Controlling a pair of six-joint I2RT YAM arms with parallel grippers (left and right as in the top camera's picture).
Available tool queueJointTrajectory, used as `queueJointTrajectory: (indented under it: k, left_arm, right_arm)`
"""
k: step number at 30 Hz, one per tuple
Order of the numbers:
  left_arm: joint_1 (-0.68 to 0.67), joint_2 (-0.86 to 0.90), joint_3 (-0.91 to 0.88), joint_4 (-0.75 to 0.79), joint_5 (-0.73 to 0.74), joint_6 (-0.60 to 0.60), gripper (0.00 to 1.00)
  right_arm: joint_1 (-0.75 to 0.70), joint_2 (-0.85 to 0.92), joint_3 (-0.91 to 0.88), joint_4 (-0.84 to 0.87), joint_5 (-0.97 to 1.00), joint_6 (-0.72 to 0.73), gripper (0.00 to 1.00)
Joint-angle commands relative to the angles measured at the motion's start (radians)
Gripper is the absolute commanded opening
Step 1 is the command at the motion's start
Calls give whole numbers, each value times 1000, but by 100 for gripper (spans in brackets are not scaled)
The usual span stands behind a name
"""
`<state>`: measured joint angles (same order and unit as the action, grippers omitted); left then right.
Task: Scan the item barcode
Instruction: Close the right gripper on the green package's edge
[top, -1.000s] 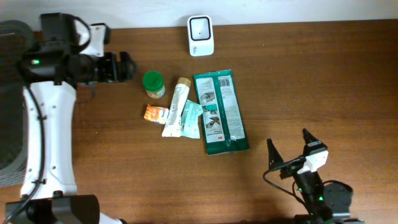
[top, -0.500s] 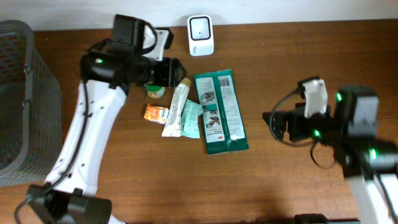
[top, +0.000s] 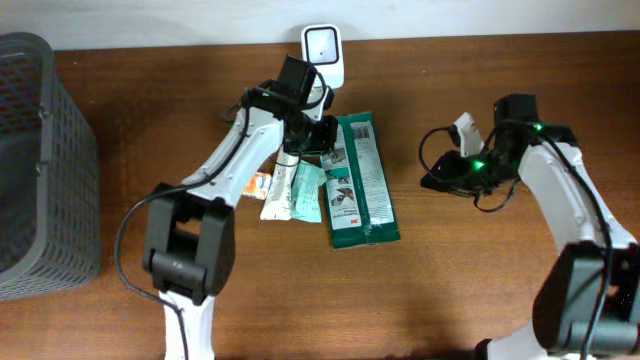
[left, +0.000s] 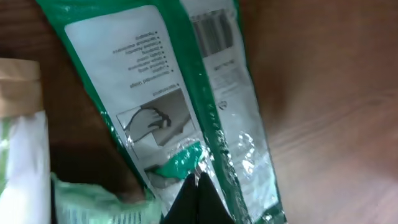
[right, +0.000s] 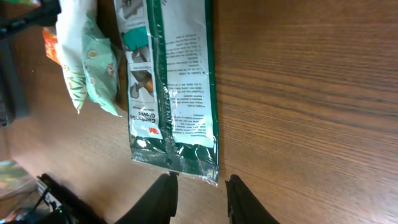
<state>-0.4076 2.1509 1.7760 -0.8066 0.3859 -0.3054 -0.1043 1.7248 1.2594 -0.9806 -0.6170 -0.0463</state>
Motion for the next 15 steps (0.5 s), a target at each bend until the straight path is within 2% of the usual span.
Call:
queueJointTrajectory:
  k: [1,4,6,11,15]
  left_arm:
    - [-34,52,-6,9,-10,-44,0]
    - [-56,68,-7,11,-124,-159,0]
    - [-77,77,-7,13,-178,-181,0]
    - [-90,125,-7,-2,-218,-275,0]
    - [-89,154,-7,-2,-200,-279,0]
  right_arm:
    - [-5,22,15,9,-34,3,23]
    - [-5,22,15,24,-34,3,23]
    - [-1,22,13,32,-34,22,23]
    - [36,23,4,65,-33,67,23]
    - [47,31,-5,111,23,165,23]
